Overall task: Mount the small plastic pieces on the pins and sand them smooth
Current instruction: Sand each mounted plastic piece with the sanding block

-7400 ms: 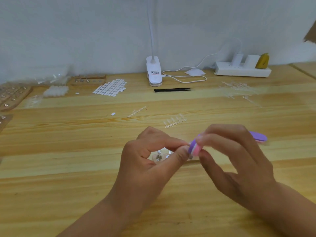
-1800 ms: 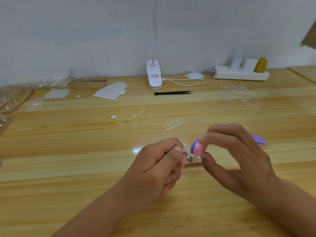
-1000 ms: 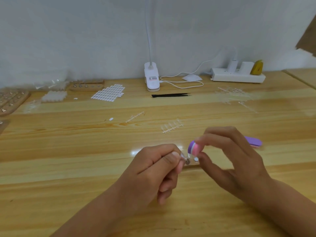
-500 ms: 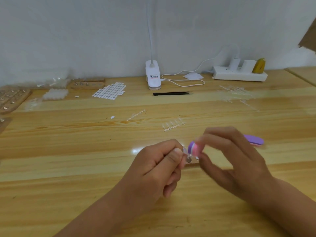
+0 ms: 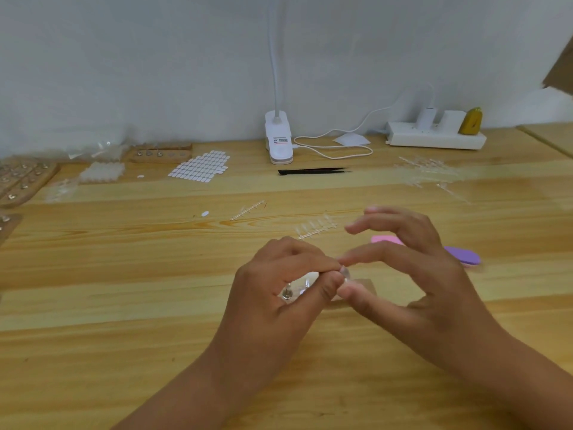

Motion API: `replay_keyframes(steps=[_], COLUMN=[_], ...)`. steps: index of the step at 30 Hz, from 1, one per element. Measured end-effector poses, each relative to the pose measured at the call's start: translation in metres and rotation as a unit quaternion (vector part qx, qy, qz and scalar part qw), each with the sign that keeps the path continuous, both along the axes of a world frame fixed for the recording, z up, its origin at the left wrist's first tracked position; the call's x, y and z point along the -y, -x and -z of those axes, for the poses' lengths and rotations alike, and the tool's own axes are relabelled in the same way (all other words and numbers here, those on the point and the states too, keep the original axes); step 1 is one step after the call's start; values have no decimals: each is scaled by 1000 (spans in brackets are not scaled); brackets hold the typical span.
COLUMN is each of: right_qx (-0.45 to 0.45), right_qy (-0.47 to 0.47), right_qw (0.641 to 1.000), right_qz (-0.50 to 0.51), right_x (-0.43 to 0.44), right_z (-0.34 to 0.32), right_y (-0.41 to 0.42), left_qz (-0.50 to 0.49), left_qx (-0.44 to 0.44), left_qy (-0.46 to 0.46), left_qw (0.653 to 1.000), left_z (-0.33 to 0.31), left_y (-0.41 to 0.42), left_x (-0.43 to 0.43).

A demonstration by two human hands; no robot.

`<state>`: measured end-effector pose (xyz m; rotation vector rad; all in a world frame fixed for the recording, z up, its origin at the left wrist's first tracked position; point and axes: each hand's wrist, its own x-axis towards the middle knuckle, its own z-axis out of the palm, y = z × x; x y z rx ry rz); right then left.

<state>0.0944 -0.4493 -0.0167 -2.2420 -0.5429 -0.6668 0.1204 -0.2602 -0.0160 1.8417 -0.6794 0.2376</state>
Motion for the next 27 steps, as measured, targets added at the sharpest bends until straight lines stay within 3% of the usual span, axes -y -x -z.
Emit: replay_keyframes(steps=[4,8,11,14,16,27], right_qx=[10,40,8,-68,-104,-124], right_qy=[-40,-22,-11,26,55,57], right_qw=[999,998,1000,997,993,990], right_qz=[-14,-35,-6,6,-9,-25], right_x=[0,4,20,34,36,40], right_z=[-2,-4,-8,-3,5,15], right_y=[-1,-4,-11,-19,-23,-25], left_qz=[26,52,-7,-58,-57,-44], left_qx=[-19,-30,-25,1,5,6], left_qy=[-10,-25,-142,-285,-322,-304], left_qw=[999,998,989,957,945,952], left_z=[0,-1,4,12,15,22], left_y=[-1,-1,-6,-14,-17,-22], left_x=[0,0,-2,-10,-13,-15])
